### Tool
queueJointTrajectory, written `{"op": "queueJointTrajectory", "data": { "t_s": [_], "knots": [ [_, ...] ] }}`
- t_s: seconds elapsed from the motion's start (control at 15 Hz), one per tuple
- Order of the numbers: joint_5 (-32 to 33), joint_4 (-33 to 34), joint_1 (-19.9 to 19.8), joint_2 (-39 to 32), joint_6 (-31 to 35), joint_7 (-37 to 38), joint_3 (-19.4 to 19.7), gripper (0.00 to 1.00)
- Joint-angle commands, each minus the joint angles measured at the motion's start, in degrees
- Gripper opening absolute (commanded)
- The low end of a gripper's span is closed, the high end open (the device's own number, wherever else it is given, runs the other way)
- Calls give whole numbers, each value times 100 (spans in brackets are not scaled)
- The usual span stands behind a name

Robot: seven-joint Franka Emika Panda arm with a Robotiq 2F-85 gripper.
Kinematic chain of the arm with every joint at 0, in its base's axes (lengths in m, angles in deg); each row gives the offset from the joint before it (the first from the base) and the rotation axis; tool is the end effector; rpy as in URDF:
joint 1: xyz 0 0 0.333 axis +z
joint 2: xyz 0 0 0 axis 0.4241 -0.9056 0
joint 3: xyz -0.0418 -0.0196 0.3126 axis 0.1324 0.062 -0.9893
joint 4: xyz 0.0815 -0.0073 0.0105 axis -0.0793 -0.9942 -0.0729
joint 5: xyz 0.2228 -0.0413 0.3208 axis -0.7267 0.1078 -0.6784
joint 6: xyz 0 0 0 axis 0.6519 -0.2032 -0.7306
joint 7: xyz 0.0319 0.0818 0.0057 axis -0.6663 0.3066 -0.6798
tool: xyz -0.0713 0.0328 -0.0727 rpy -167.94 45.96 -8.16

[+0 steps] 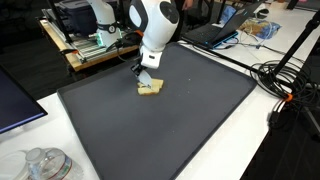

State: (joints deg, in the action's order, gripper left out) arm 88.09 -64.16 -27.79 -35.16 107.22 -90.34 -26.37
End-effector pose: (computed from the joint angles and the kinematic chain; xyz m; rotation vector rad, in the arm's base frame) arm 0.5304 -0.0677 0.1754 2.9480 0.1875 -0.7098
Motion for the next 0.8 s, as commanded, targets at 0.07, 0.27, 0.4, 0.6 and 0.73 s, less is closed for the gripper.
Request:
{"op": "queueJointTrajectory", "data": {
  "t_s": [0.07, 0.27, 0.4, 0.6, 0.73],
  "knots": [
    [205, -634, -116, 111, 47, -144, 98, 1],
    [210, -796, -163, 287, -23, -293, 95, 1],
    [220, -866, -202, 444, -76, -405, 99, 1],
    [151, -864, -297, 650, -166, -648, 88, 1],
    [47, -837, -364, 811, -307, -878, 46, 1]
  ]
}}
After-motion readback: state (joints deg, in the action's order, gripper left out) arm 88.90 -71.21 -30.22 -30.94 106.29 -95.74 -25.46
